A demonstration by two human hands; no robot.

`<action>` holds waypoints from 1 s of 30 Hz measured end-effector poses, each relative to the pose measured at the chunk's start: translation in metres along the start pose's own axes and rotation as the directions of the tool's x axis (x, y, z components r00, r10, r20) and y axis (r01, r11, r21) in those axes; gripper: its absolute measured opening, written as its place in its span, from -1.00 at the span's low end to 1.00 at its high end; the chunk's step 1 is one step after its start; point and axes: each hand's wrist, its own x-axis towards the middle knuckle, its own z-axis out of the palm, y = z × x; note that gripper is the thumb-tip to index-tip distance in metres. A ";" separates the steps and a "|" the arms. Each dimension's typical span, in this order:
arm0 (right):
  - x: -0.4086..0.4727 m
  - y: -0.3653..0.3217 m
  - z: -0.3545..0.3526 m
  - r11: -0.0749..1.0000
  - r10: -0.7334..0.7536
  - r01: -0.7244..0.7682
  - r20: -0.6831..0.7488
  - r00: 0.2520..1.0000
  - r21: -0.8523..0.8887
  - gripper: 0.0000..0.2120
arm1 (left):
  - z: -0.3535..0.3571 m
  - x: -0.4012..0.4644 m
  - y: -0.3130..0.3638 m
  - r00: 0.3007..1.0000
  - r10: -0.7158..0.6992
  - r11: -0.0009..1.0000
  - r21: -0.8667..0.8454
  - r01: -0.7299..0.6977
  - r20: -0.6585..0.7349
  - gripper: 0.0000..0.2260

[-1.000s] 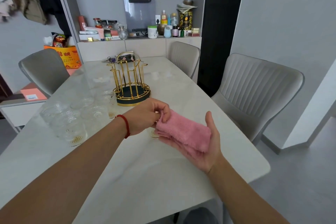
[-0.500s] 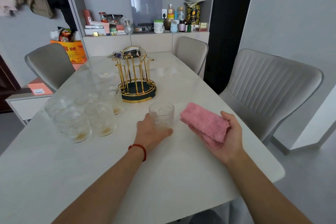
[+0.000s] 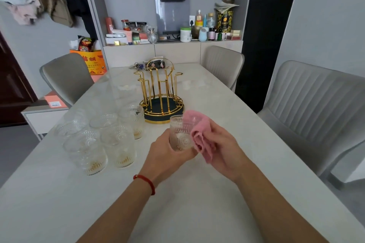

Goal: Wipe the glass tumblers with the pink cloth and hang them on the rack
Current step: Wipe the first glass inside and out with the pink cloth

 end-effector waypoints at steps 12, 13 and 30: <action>0.018 0.022 0.005 0.978 -0.126 0.095 -0.165 0.978 -0.185 -0.43 | 0.012 -0.011 -0.001 0.999 0.029 0.990 -0.137 -0.026 0.019 -0.18; 0.019 0.024 0.006 0.986 -0.126 0.099 -0.208 0.970 -0.133 -0.46 | 0.014 -0.014 -0.002 0.999 -0.021 0.988 -0.157 0.013 -0.047 -0.23; 0.015 0.031 0.000 0.994 -0.069 0.045 -0.263 0.962 -0.096 -0.50 | 0.010 -0.024 -0.007 0.997 -0.064 0.987 -0.151 0.059 -0.032 -0.36</action>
